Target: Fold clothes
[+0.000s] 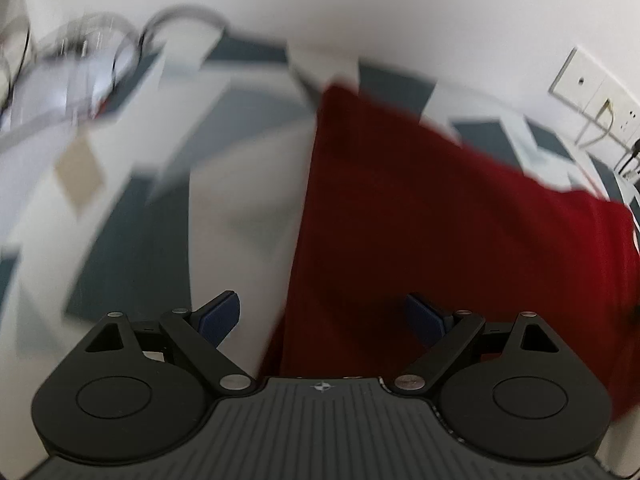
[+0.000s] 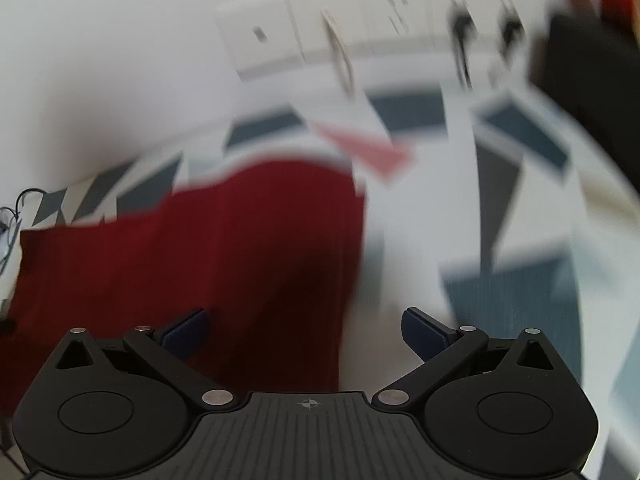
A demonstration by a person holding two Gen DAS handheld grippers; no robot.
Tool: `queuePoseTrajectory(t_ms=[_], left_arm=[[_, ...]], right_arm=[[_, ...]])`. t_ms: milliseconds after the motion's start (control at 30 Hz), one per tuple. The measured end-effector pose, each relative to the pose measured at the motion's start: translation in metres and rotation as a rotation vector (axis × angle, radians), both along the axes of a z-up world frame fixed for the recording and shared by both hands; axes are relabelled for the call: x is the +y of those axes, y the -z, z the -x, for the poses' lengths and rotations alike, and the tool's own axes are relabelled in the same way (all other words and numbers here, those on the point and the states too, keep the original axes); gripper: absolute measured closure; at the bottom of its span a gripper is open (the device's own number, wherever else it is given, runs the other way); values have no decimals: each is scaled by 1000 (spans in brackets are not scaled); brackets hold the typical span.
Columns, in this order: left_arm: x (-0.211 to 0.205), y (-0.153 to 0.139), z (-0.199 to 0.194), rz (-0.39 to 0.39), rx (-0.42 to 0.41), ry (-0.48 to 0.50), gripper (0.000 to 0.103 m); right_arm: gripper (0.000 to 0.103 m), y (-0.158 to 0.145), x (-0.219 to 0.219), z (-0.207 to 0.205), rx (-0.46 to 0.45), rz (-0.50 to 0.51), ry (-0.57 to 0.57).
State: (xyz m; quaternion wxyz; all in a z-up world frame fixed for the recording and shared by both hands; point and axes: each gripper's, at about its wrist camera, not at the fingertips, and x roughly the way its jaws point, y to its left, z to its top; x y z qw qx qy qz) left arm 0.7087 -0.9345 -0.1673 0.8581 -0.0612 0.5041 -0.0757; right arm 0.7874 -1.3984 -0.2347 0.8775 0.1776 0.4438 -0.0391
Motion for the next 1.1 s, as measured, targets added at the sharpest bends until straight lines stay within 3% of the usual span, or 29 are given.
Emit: queuePoseTrajectory(t_ms=[100, 233, 300, 333, 367, 400, 467, 533, 700, 1000, 1100], left_arm=[[1, 0, 20, 17, -1, 16, 12], [-6, 1, 31, -11, -10, 82, 12], [-10, 0, 34, -24, -10, 118, 27], [-11, -1, 36, -30, -10, 135, 36], [-13, -1, 38, -37, -10, 153, 53], [-15, -2, 39, -43, -10, 171, 64], [-18, -3, 43, -56, -10, 207, 72], [-21, -4, 46, -68, -10, 242, 74], [-22, -4, 73, -66, -7, 299, 75], [-25, -7, 129, -46, 58, 319, 71], [-20, -8, 128, -37, 55, 274, 64]], right_arm=[[1, 4, 13, 24, 16, 40, 58], [2, 4, 40, 37, 41, 89, -36], [7, 5, 55, 36, 52, 177, -98], [20, 4, 60, 38, 38, 205, -117], [36, 2, 64, 40, 18, 214, -132], [45, 0, 66, 42, 3, 218, -145], [74, -5, 71, 44, -13, 221, -178], [85, -8, 72, 46, -13, 210, -187], [87, -10, 67, 58, 14, 190, -178], [84, -11, 58, 114, 63, 178, -147], [57, -14, 55, 121, 77, 194, -83]])
